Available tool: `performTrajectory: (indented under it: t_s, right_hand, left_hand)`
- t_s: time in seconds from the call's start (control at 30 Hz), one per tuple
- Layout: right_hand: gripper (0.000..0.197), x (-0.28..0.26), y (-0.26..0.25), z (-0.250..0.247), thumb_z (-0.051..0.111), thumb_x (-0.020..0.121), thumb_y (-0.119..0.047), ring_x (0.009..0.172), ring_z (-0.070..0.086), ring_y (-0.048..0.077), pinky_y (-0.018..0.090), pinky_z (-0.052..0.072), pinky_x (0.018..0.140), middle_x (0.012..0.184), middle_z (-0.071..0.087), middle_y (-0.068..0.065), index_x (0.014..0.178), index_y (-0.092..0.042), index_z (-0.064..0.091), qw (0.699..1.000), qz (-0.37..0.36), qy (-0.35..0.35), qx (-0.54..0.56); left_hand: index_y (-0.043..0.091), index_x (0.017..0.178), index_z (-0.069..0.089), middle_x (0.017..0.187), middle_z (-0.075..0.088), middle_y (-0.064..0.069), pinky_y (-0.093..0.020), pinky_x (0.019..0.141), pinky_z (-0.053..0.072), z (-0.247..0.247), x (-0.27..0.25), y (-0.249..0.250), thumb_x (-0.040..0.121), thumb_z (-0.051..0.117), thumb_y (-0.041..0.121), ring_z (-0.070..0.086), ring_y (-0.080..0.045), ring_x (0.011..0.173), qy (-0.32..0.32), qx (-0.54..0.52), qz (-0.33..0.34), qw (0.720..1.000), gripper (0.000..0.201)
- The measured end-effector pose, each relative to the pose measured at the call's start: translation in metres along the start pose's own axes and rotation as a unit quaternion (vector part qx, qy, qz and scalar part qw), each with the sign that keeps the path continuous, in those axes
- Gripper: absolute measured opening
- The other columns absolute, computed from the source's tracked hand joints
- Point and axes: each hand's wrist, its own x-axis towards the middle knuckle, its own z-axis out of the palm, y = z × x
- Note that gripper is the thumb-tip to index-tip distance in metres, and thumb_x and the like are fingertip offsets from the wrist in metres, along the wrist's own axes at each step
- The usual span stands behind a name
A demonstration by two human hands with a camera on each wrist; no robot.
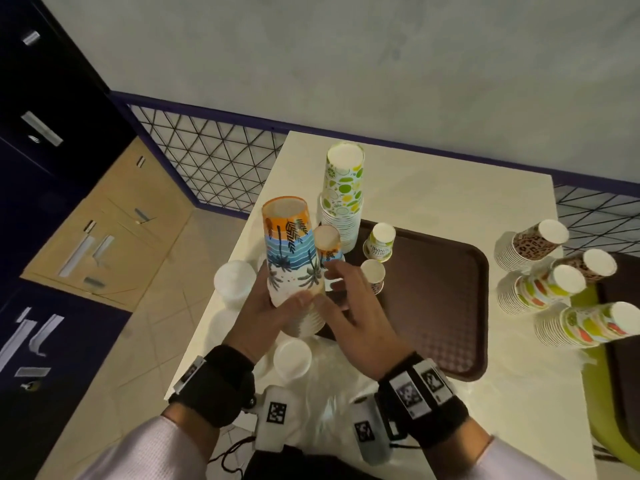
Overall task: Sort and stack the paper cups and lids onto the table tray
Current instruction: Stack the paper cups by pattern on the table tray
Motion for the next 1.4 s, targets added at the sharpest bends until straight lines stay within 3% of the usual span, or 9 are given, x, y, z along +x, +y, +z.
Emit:
performTrajectory:
  t_s: [0.13, 0.27, 0.5, 0.63, 0.7, 0.87, 1.07, 1.2, 1.4]
  right_hand:
    - [0.057, 0.001, -0.015, -0.007, 0.058, 0.103, -0.025, 0.140, 0.048, 0.015, 0.039, 0.043, 0.113, 0.150, 0.050, -0.004, 0.154, -0.023, 0.031, 0.982, 0.021, -0.076, 0.173]
    - [0.063, 0.005, -0.019, -0.010, 0.065, 0.098, -0.013, 0.134, 0.054, 0.010, 0.032, 0.046, 0.109, 0.143, 0.057, -0.002, 0.151, -0.013, 0.030, 0.984, 0.039, -0.043, 0.171]
    - [0.066, 0.026, -0.018, -0.026, 0.080, 0.087, -0.022, 0.122, 0.061, 0.006, 0.032, 0.051, 0.103, 0.131, 0.064, -0.010, 0.140, -0.024, 0.042, 0.992, 0.037, 0.062, 0.106]
    - [0.067, 0.054, -0.024, -0.038, 0.082, 0.083, -0.024, 0.115, 0.061, -0.005, 0.011, 0.048, 0.092, 0.128, 0.063, -0.013, 0.136, -0.023, 0.041, 0.990, 0.004, 0.121, 0.078]
    - [0.073, 0.071, -0.019, -0.033, 0.083, 0.081, -0.030, 0.117, 0.061, -0.001, 0.016, 0.051, 0.094, 0.130, 0.061, -0.008, 0.138, -0.022, 0.038, 0.991, -0.001, 0.124, 0.056]
    - [0.073, 0.098, 0.011, -0.010, 0.084, 0.075, -0.040, 0.118, 0.061, 0.009, 0.038, 0.054, 0.101, 0.130, 0.059, -0.005, 0.131, -0.034, 0.038, 0.993, 0.031, 0.112, 0.020]
    - [0.084, 0.105, 0.051, 0.006, 0.087, 0.071, -0.037, 0.120, 0.060, 0.011, 0.039, 0.053, 0.103, 0.131, 0.060, -0.007, 0.139, -0.028, 0.039, 0.995, 0.076, 0.066, -0.005]
    - [0.097, 0.099, 0.068, 0.004, 0.082, 0.065, -0.056, 0.127, 0.056, 0.019, 0.046, 0.050, 0.107, 0.138, 0.053, -0.003, 0.145, -0.035, 0.032, 0.992, 0.096, 0.020, -0.076]
    - [0.088, 0.060, 0.044, -0.051, 0.079, 0.084, -0.040, 0.137, 0.045, 0.021, 0.039, 0.040, 0.113, 0.151, 0.042, 0.006, 0.154, -0.023, 0.028, 0.989, 0.067, 0.018, -0.131]
  left_hand:
    - [0.030, 0.146, 0.047, 0.139, 0.068, 0.002, -0.047, 0.110, 0.047, 0.009, 0.006, 0.002, 0.080, 0.072, 0.038, 0.062, -0.024, 0.132, -0.033, -0.024, -0.012, 0.999, 0.071]
    - [0.024, 0.151, 0.039, 0.148, 0.061, 0.002, -0.041, 0.116, 0.045, 0.019, 0.013, 0.002, 0.089, 0.068, 0.048, 0.053, -0.022, 0.141, -0.074, -0.028, -0.012, 0.997, 0.072]
    - [0.036, 0.141, 0.049, 0.133, 0.066, 0.019, -0.031, 0.093, 0.058, 0.016, 0.016, 0.005, 0.078, 0.064, 0.080, 0.062, -0.005, 0.126, -0.045, -0.007, -0.026, 0.999, 0.079]
    - [0.045, 0.111, 0.063, 0.119, 0.065, 0.006, -0.031, 0.085, 0.050, -0.001, 0.006, -0.017, 0.090, 0.066, 0.047, 0.065, -0.020, 0.109, 0.023, 0.112, -0.037, 0.993, 0.021]
    - [0.043, 0.105, 0.062, 0.108, 0.065, 0.008, -0.028, 0.081, 0.048, -0.010, 0.000, -0.030, 0.096, 0.070, 0.038, 0.064, -0.010, 0.093, -0.016, 0.242, -0.039, 0.969, 0.013]
    - [0.040, 0.112, 0.059, 0.102, 0.060, 0.019, -0.018, 0.074, 0.048, -0.011, -0.011, -0.055, 0.096, 0.065, 0.046, 0.059, 0.001, 0.089, -0.198, 0.509, -0.026, 0.837, 0.018]
    - [0.042, 0.106, 0.055, 0.096, 0.056, 0.018, -0.022, 0.074, 0.045, 0.018, -0.020, -0.072, 0.094, 0.064, 0.047, 0.057, -0.002, 0.087, -0.246, 0.509, -0.060, 0.822, 0.015]
    - [0.040, 0.101, 0.057, 0.094, 0.059, 0.016, -0.027, 0.077, 0.051, 0.040, -0.019, -0.076, 0.084, 0.058, 0.055, 0.058, -0.003, 0.083, -0.263, 0.497, -0.058, 0.825, 0.022]
    - [0.034, 0.102, 0.061, 0.100, 0.063, 0.013, -0.032, 0.079, 0.056, 0.081, -0.011, -0.076, 0.083, 0.064, 0.056, 0.060, -0.007, 0.086, -0.257, 0.470, -0.043, 0.843, 0.029]
